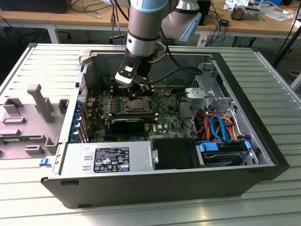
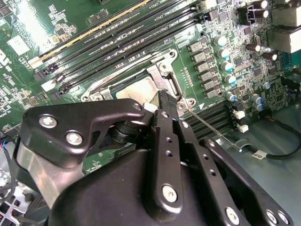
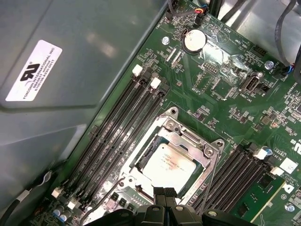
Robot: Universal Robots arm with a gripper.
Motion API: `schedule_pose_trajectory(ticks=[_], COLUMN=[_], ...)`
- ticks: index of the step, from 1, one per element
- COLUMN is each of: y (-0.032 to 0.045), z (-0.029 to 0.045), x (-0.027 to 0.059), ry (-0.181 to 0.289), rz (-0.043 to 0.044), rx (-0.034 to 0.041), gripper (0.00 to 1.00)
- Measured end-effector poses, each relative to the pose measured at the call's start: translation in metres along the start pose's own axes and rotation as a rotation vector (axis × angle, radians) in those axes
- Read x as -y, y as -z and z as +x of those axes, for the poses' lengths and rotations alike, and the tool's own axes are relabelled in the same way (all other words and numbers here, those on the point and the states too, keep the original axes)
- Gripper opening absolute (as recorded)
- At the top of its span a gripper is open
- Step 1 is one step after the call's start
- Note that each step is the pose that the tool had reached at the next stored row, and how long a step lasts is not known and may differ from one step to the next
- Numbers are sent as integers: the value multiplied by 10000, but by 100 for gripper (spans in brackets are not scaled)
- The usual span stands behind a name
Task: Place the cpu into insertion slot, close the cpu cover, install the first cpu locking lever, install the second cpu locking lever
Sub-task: 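Install the first cpu locking lever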
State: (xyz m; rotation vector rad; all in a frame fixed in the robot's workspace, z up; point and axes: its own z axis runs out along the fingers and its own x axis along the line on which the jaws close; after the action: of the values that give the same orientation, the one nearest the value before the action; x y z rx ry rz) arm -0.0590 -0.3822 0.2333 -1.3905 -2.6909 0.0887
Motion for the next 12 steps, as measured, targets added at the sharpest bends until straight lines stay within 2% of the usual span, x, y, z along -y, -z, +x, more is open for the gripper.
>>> schedule_pose_trajectory(ticks=[12], y=[0], z=[0], x=[0], ry=[217], rz=[16], rx=[23], gripper=[11])
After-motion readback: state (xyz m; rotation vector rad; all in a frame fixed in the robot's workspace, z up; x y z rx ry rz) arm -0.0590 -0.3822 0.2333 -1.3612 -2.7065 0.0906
